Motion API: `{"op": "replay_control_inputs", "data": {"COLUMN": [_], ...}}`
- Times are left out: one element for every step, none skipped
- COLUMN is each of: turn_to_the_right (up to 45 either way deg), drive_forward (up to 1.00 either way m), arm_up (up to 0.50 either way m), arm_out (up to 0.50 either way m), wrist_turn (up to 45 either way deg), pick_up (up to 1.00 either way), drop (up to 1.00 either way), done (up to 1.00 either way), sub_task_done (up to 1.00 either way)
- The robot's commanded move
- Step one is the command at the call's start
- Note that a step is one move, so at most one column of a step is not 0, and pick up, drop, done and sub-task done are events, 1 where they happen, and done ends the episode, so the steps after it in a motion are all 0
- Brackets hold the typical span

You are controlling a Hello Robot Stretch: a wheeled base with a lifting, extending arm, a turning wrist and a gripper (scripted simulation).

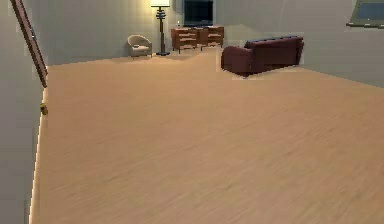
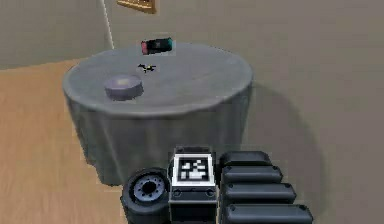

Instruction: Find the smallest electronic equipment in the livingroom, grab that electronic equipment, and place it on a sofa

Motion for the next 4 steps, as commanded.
{"op": "replay_control_inputs", "data": {"turn_to_the_right": [0.0,0.0,0.0,0.0], "drive_forward": [1.0,1.0,1.0,1.0], "arm_up": [0.0,0.0,0.0,0.0], "arm_out": [0.0,0.0,0.0,0.0], "wrist_turn": [0.0,0.0,0.0,0.0], "pick_up": [0.0,0.0,0.0,0.0], "drop": [0.0,0.0,0.0,0.0], "done": [0.0,0.0,0.0,0.0], "sub_task_done": [0.0,0.0,0.0,0.0]}}
